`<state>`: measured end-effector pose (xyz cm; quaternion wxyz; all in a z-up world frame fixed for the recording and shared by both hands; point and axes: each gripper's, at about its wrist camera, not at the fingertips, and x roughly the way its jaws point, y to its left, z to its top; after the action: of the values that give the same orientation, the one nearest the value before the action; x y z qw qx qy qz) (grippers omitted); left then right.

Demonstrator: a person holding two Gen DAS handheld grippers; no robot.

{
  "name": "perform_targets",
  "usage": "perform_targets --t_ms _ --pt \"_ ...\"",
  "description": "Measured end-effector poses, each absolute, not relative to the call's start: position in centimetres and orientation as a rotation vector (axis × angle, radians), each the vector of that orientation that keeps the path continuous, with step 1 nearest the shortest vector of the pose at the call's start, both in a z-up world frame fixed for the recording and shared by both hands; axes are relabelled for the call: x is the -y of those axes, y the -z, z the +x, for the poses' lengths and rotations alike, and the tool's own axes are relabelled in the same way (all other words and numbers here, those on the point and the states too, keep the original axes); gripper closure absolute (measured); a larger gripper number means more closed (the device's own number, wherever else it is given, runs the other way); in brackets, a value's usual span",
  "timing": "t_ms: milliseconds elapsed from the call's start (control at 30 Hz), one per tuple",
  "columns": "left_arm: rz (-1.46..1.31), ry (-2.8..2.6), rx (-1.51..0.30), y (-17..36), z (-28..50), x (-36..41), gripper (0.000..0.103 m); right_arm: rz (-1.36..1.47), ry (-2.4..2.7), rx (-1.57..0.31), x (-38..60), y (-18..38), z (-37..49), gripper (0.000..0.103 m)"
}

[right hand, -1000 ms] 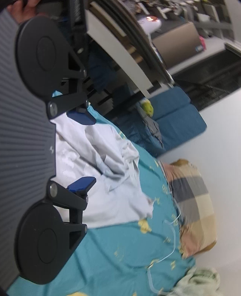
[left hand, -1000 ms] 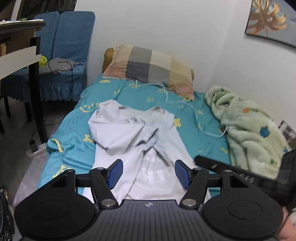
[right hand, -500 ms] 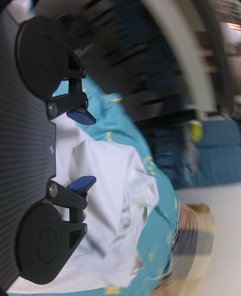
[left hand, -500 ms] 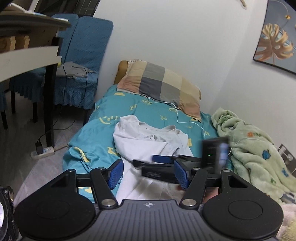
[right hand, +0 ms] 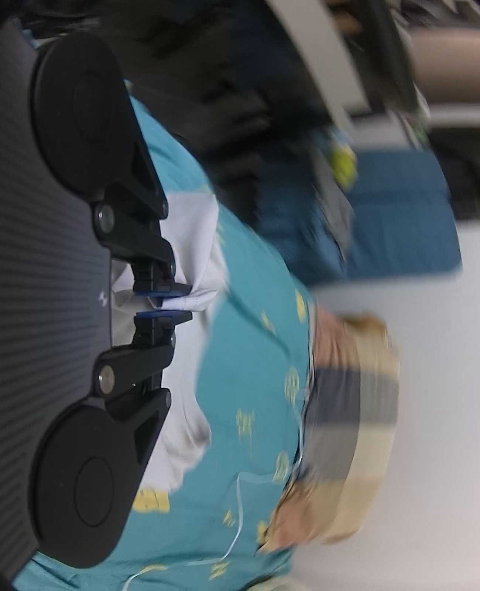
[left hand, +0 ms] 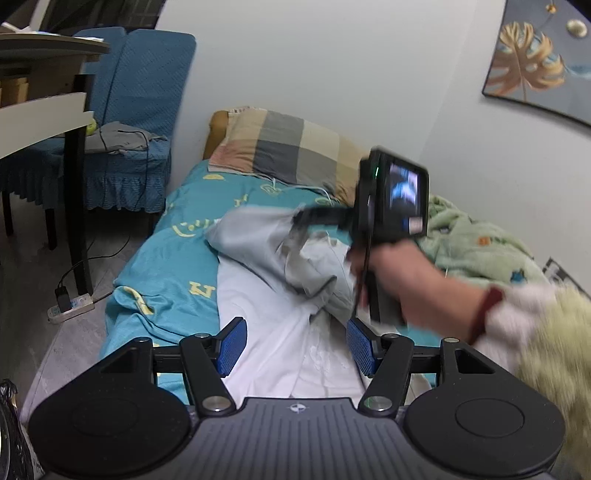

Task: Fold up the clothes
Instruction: 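Grasp the folded side with the right gripper and fold it over the center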

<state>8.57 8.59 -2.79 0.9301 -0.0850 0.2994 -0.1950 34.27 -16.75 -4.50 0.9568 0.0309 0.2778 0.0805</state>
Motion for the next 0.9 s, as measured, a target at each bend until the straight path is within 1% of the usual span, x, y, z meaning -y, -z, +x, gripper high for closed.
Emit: perform_targets --t_ms 67,167,267,333,500,533,600,633,667,767,900 --pt "-0.179 0.403 -0.631 3.3 9.0 -8.3 0.041 0.134 -0.104 -0.59 19.3 5.2 36.6 0.093" --pt "-0.182 0.402 -0.661 4.2 9.8 -8.2 0.041 0.235 -0.017 -0.643 22.9 8.1 39.0 0.093" --pt "-0.189 0.391 -0.691 5.1 10.8 -8.3 0.041 0.32 0.031 -0.698 25.6 11.8 39.9 0.093" --pt "-0.195 0.385 -0.711 5.8 11.4 -8.4 0.041 0.345 0.018 -0.699 26.5 13.6 39.7 0.093" --pt "-0.207 0.367 -0.738 6.5 12.2 -8.8 0.041 0.422 -0.026 -0.644 26.9 13.9 39.0 0.089" --pt "-0.209 0.365 -0.738 6.5 12.2 -8.8 0.041 0.43 -0.031 -0.639 26.8 13.5 38.6 0.085" --pt "-0.211 0.363 -0.738 6.5 12.2 -8.7 0.041 0.418 -0.045 -0.614 26.6 12.6 37.5 0.068" --pt "-0.211 0.361 -0.74 6.5 12.2 -8.7 0.041 0.403 -0.052 -0.595 26.4 12.1 36.7 0.053" --pt "-0.209 0.359 -0.741 6.5 12.1 -8.6 0.041 0.38 -0.058 -0.57 26.1 11.5 35.7 0.045" --pt "-0.207 0.353 -0.738 6.5 11.9 -8.6 0.041 0.352 -0.11 -0.512 25.2 10.2 33.0 0.045" --pt "-0.211 0.345 -0.739 6.5 12.0 -8.6 0.041 0.303 -0.223 -0.504 23.0 9.5 30.1 0.045"
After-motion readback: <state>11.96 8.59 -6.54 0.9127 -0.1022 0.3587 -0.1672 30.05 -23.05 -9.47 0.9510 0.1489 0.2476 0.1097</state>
